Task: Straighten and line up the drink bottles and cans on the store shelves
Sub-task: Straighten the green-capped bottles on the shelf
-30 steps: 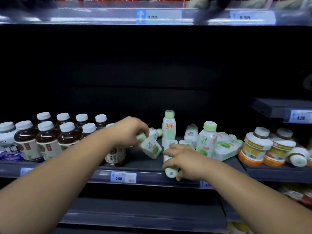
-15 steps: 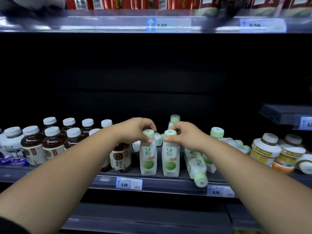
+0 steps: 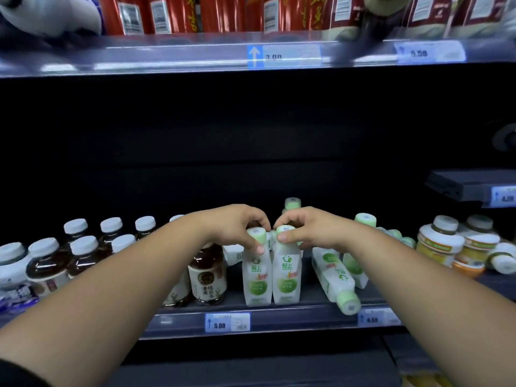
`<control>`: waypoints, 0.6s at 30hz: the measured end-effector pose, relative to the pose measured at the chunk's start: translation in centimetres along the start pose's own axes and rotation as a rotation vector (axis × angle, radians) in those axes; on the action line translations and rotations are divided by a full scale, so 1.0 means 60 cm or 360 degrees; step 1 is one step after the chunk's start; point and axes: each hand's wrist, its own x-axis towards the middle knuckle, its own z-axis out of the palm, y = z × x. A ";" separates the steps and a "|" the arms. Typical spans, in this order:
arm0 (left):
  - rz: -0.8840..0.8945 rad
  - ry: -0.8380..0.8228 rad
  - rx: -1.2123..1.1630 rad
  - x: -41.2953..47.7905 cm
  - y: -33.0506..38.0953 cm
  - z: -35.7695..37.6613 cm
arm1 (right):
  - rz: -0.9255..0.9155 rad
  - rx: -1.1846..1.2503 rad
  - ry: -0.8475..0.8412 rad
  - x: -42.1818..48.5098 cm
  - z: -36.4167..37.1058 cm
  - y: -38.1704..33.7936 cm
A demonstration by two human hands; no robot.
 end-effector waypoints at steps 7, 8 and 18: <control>0.0056 0.0086 -0.0008 0.024 -0.030 -0.039 | -0.0103 0.0150 0.0508 0.001 -0.011 0.008; 0.0039 0.0076 0.0004 0.028 -0.035 -0.044 | -0.0124 0.0154 0.0522 0.003 -0.014 0.013; -0.0094 0.0084 0.0066 0.049 -0.079 -0.071 | -0.0167 -0.0189 0.0505 0.044 -0.046 0.015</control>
